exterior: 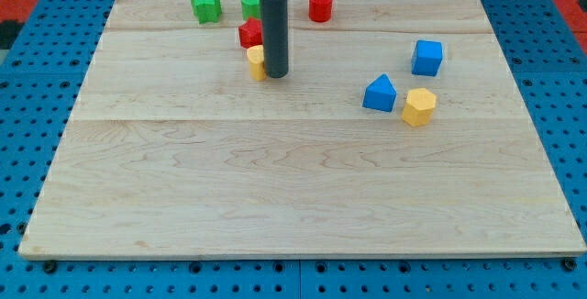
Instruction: Move the blue triangle below the yellow heart
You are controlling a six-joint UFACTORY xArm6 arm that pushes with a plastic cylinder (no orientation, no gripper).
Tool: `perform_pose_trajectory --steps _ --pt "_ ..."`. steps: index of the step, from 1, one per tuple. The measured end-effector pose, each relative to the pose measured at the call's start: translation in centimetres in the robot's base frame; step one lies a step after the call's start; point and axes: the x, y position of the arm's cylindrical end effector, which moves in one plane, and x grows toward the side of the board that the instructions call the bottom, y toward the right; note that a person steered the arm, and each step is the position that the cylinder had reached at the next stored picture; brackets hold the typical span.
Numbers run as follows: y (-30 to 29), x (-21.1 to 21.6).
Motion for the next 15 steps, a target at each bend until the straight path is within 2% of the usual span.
perform_pose_trajectory --steps 1,2,3,4,5,6,7,8,9,10,11,12,13,14,15 --pt "-1.5 0.1" --pt "4.3 0.1" --pt "11.8 -1.7" --pt "15.4 0.3" --pt "15.0 8.3" --pt "14.9 11.6" --pt "17.7 17.8" --pt "12.2 16.3" --pt "8.4 7.6" --pt "7.2 2.9" --pt "10.4 1.7" --pt "12.5 -2.0" --pt "16.2 0.9" --pt "15.3 6.0" --pt "10.2 6.5"
